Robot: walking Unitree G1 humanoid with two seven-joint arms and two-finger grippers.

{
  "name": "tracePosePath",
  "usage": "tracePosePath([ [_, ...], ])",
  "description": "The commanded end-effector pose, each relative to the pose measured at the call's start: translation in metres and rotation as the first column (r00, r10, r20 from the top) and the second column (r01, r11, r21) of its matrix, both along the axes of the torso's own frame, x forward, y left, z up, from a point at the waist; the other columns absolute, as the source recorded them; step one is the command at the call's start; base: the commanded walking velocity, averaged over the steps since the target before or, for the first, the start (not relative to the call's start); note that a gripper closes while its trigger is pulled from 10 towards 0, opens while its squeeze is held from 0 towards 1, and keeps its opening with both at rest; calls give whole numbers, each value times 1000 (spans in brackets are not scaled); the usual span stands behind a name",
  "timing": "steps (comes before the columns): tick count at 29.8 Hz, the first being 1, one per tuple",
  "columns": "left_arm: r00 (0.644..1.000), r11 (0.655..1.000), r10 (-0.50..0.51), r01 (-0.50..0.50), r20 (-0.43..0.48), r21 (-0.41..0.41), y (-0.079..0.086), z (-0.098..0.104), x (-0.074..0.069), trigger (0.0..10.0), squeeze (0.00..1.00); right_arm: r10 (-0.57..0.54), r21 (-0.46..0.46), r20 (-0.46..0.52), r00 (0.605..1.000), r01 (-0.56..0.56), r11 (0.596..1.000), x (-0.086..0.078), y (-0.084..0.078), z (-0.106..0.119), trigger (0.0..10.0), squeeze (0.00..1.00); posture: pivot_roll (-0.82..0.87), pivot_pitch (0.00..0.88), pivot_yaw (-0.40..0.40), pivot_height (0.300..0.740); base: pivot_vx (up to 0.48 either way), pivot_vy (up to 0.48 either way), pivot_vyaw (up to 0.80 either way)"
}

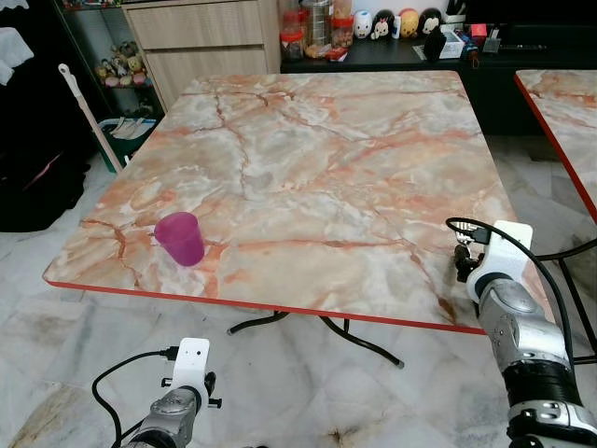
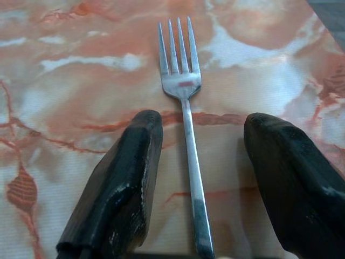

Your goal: Setting the table

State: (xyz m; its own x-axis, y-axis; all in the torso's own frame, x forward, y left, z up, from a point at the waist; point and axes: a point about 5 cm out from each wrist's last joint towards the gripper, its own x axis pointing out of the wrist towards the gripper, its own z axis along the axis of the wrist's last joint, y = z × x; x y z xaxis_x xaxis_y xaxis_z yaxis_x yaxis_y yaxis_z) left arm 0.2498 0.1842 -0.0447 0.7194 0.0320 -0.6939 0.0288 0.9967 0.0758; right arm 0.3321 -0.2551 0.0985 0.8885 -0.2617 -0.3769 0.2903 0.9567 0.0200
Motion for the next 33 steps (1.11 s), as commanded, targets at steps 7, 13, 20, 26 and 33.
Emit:
tracePosePath([
  [7,1000,1000,0,1,-20,16,5,-2,-4,10000,0,-7,41,12,1000,6,999,4,-1,-1,10000,0,-66,89,81,740,0,0,0],
  [13,1000,1000,0,1,-22,14,5,-2,-4,10000,0,5,48,8,1000,-6,999,6,1,-3,10000,0,-66,89,81,740,0,0,0],
  [20,1000,1000,-5,5,-29,2,5,-3,-5,10000,0,46,32,-31,998,-45,998,7,6,-8,10000,0,-63,87,81,740,0,0,0],
  [26,999,1000,-5,5,-31,-5,3,-3,-5,10000,0,75,22,-25,997,-74,997,10,8,-5,10000,0,-63,85,73,740,0,0,0],
  [33,999,1000,-10,10,-38,-16,3,-4,-5,10000,0,111,11,-63,992,-111,994,10,11,-9,10000,0,-63,85,73,740,0,0,0],
])
